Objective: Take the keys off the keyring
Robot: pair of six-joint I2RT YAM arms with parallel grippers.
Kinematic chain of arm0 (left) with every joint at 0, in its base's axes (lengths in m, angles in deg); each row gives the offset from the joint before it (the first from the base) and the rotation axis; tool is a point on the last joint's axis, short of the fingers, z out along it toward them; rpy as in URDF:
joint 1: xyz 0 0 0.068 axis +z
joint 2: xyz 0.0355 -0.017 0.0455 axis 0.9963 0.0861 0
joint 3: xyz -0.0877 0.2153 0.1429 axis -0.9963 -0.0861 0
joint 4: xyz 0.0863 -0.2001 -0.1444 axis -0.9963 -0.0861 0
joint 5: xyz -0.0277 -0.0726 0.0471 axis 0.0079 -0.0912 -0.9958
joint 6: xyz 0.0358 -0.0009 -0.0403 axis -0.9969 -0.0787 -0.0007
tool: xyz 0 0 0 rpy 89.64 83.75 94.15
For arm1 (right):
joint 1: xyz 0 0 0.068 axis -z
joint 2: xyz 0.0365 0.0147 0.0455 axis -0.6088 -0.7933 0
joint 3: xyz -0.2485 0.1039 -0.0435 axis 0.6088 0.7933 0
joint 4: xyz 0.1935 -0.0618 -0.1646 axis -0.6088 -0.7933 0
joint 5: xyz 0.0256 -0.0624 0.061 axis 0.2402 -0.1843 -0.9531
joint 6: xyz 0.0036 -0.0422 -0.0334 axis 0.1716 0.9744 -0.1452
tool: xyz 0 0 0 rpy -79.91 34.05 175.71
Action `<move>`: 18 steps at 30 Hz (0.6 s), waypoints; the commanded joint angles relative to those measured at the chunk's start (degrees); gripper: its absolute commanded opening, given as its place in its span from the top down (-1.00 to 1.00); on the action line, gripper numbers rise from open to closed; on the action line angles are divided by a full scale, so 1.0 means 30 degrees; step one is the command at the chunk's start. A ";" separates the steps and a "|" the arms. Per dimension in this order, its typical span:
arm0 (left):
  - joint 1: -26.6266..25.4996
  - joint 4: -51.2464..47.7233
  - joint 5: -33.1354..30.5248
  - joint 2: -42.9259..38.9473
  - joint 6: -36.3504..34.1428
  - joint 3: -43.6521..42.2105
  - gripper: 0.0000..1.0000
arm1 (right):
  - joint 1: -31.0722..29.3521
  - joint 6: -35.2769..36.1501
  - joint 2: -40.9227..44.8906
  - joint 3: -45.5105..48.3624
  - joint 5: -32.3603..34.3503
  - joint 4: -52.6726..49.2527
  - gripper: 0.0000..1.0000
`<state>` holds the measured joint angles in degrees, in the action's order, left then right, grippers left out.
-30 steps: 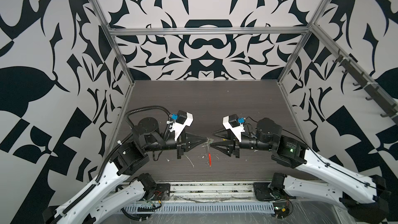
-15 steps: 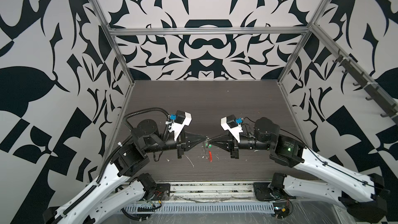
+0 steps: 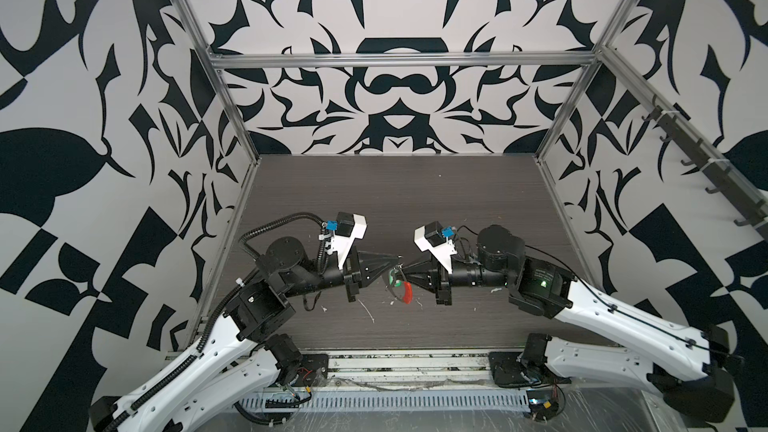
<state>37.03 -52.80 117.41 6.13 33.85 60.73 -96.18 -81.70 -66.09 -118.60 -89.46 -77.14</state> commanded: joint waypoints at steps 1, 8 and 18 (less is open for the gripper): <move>-0.0015 0.1999 -0.0493 -0.0134 0.0407 -0.0171 1.00 | -0.0413 -0.0069 -0.0201 -0.0751 -0.0501 0.0754 1.00; -0.0012 0.2374 -0.0518 -0.0152 0.0578 -0.0545 1.00 | -0.0729 -0.0142 -0.0745 -0.0858 -0.0575 0.1667 1.00; -0.0015 0.2303 -0.0534 -0.0371 0.0489 -0.0730 1.00 | -0.0832 -0.0460 -0.1190 -0.1085 -0.0207 0.2861 1.00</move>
<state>37.05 -50.04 116.60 5.50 35.20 59.39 -97.53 -82.18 -68.78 -119.43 -88.72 -72.68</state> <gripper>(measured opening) 0.046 0.054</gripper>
